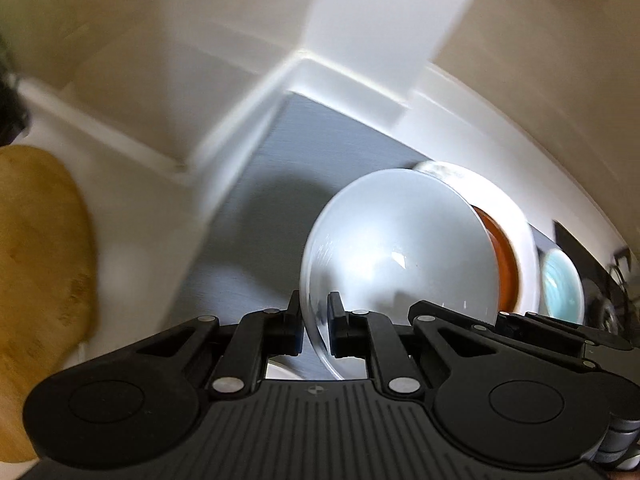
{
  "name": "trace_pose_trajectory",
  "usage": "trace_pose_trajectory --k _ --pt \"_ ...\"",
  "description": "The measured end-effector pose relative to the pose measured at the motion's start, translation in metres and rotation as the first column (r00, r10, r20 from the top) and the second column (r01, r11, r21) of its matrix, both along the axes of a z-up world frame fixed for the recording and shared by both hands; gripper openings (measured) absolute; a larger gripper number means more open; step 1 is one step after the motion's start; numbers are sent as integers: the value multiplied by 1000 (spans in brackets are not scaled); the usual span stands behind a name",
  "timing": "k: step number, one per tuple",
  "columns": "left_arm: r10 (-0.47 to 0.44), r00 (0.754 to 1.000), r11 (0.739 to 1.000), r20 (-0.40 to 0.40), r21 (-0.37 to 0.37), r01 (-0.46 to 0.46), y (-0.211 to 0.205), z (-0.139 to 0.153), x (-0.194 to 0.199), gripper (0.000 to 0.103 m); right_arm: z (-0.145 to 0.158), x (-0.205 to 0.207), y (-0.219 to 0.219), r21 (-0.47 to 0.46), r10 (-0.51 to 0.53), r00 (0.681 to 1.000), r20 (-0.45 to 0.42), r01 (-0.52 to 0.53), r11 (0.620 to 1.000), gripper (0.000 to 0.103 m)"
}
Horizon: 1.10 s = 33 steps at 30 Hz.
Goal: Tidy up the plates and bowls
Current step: 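Lift the white bowl with both grippers toward the pale blue bowl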
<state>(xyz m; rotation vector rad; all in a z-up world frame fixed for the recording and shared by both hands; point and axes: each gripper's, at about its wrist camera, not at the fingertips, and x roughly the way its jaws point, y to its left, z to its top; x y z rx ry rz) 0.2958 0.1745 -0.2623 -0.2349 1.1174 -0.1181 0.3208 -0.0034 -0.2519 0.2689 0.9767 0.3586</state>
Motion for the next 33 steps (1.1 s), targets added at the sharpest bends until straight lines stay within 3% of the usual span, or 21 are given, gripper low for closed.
trace_pose_trajectory --k 6,21,27,33 --pt "-86 996 996 7 -24 86 -57 11 -18 12 14 -37 -55 -3 -87 996 29 87 996 24" --pt "-305 952 952 16 38 304 -203 28 -28 13 17 -109 -185 102 -302 949 87 293 951 25" --pt "-357 933 934 51 42 355 -236 57 -22 13 38 -119 -231 183 -386 907 169 355 917 24" --pt "-385 914 923 131 76 378 -263 95 -21 13 66 -120 -256 216 -412 878 243 365 905 24"
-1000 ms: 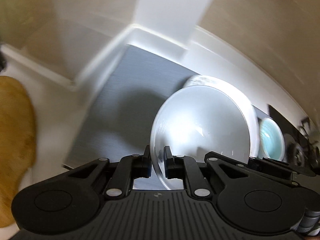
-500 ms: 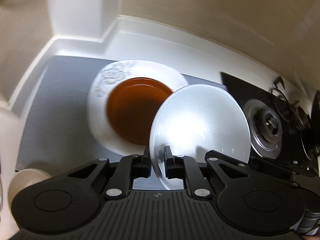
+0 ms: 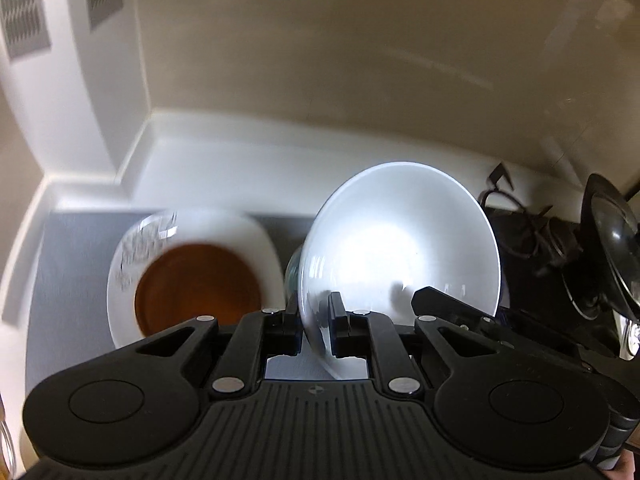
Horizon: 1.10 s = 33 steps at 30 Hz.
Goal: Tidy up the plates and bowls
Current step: 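Lift the white bowl with both grippers toward the pale blue bowl, then lower the white bowl into the pale blue bowl with both grippers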
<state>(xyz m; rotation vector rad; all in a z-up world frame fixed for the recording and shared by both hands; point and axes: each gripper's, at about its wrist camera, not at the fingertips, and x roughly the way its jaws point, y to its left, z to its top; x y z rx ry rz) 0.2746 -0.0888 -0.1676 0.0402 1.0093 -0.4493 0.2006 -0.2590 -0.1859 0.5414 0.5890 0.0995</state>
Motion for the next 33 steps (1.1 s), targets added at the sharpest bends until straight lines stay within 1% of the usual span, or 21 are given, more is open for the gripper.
trace_pose_trajectory --k 2,4,7,11,14,18,22,24,27,31,33 --pt "-7 1000 1000 24 5 7 -6 6 2 13 5 2 -6 0 -2 1000 10 2 1000 24" --pt "-14 999 1000 30 7 14 -11 8 7 13 7 4 -11 7 -9 1000 14 9 1000 24" --pt "-18 999 1000 30 14 18 -17 6 12 13 6 9 -14 -2 -10 1000 2 10 1000 24" --pt "-26 1000 999 12 30 25 -24 -5 23 13 -4 18 -18 -13 -4 1000 -25 4 1000 24" --pt "-20 1000 998 -14 54 21 -30 -18 33 13 -18 27 -21 -16 -1 998 -55 1 1000 24" --pt "-21 996 995 -82 99 29 -39 -46 48 14 -45 43 -25 8 1 992 -130 0 1000 24" --pt "-8 986 996 -166 90 23 -40 -72 64 14 -69 51 -30 47 -7 983 -186 16 999 24" --pt "14 981 996 -195 90 4 -38 -85 72 14 -79 56 -29 39 -4 980 -201 12 999 24" --pt "25 980 993 -197 118 -2 -42 -99 78 14 -93 64 -30 51 1 973 -230 11 999 24" --pt "30 983 987 -184 160 0 -48 -110 84 14 -107 72 -27 28 -6 966 -257 14 1000 23" --pt "50 979 984 -198 176 -15 -48 -117 88 14 -111 75 -25 1 -18 964 -267 19 1000 23"
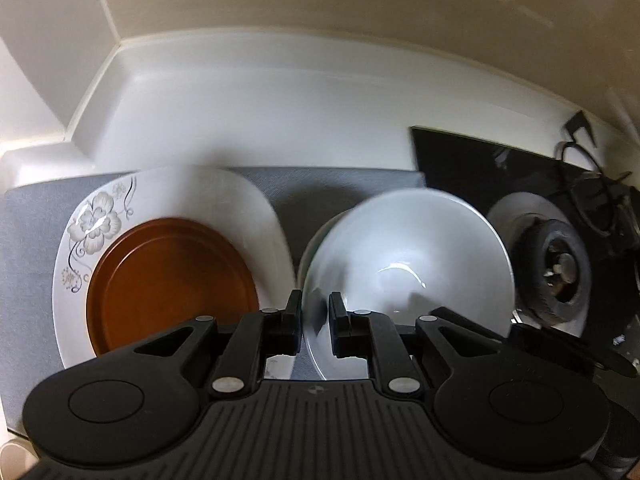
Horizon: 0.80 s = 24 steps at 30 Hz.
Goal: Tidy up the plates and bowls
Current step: 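Lower the white bowl into the pale blue bowl with both grippers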
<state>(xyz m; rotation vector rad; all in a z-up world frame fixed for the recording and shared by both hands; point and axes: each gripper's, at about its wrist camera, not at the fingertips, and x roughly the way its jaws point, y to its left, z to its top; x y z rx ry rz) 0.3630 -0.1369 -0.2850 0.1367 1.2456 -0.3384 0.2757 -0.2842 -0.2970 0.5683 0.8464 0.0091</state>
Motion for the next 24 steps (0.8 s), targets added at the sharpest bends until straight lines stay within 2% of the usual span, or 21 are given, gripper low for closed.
trace_pose_trajectory --k 3,8,15,20,24 --pt "21 999 1000 -38 -16 -22 4 -8 6 14 -5 4 -4 17 -15 1000 -14 16 1000 23" --pt "18 999 1000 -28 5 -18 4 -8 3 13 -9 14 -3 14 -21 999 -28 21 1000 18" --pt "17 1000 1000 -21 -24 -18 13 -3 -3 13 -13 17 -8 4 -33 998 -47 33 999 18" --pt "34 999 999 -10 12 -34 5 -8 -1 9 -9 22 -7 1 2 998 -68 -2 1000 26" --pt "12 1000 999 12 40 -13 -4 -7 -6 8 -9 22 -8 -14 33 997 -69 -34 999 27"
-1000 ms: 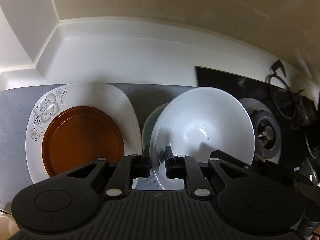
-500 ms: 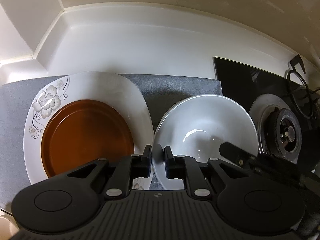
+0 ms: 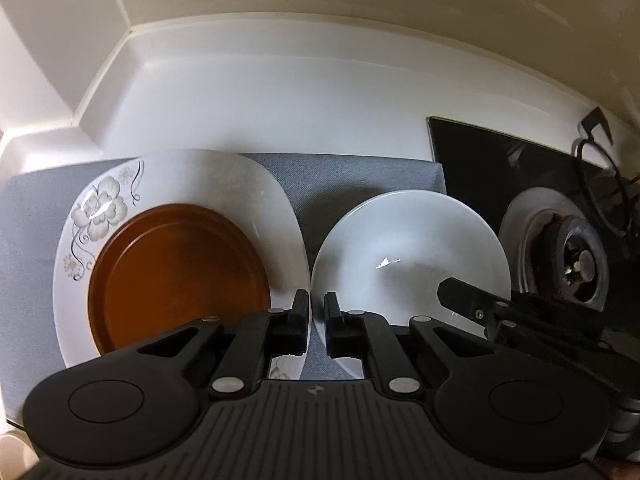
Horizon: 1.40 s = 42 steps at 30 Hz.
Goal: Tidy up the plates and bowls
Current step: 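Lower the white bowl into the pale blue bowl with both grippers, then lift the nested white and blue bowls together with both grippers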
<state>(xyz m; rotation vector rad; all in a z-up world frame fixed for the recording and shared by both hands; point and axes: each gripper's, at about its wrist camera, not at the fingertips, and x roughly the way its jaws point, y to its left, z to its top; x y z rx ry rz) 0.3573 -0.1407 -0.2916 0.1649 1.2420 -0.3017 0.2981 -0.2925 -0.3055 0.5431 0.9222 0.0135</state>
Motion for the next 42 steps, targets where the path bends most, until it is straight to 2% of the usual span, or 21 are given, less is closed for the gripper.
trace_pose_trajectory --k 5,8,9,11,15,19,22,24,29,34,36,38,42 --pt "6 1000 1000 -21 7 -6 -2 -4 2 8 8 -3 3 -4 0 1000 3 0 1000 37" --pt "16 999 1000 -31 7 -16 -2 -7 2 9 11 -7 3 -19 -2 1000 5 2 1000 40" --pt "16 1000 1000 -27 -3 -16 -2 -6 2 8 11 -8 1 -10 -11 1000 1 11 1000 40" --pt "12 1000 1000 -19 -4 -12 -4 -5 1 8 8 -10 -7 68 -43 999 -15 44 997 44" --pt "7 1000 1000 -10 10 -6 -8 -4 -1 8 9 -12 -8 69 -38 999 -14 39 997 44" --pt "15 1000 1000 -20 -10 -16 -5 -5 1 8 11 -21 -10 48 -55 998 -9 55 997 45" --pt "19 999 1000 -34 -22 -20 -3 -6 3 9 7 -26 -13 42 -63 998 -22 64 997 57" --pt "25 999 999 -41 -23 -26 -3 -7 5 9 1 -28 -16 58 -72 997 -35 74 996 60" --pt "37 995 999 -94 -35 -41 -4 -14 11 23 -10 -27 -16 122 -75 996 -41 79 989 63" --pt "30 995 999 -91 -10 -31 -12 -18 13 24 -20 -20 -13 155 -97 994 -51 104 982 62" --pt "21 997 1000 -80 5 -21 -13 -17 11 19 -22 -19 -11 167 -90 995 -47 97 981 51" --pt "25 996 1000 -89 -7 -26 -9 -18 10 18 -19 -20 -7 104 -72 996 -44 76 992 34" --pt "25 991 999 -132 -42 -31 -2 -18 2 17 -15 -29 -13 105 -54 998 -44 59 993 28"
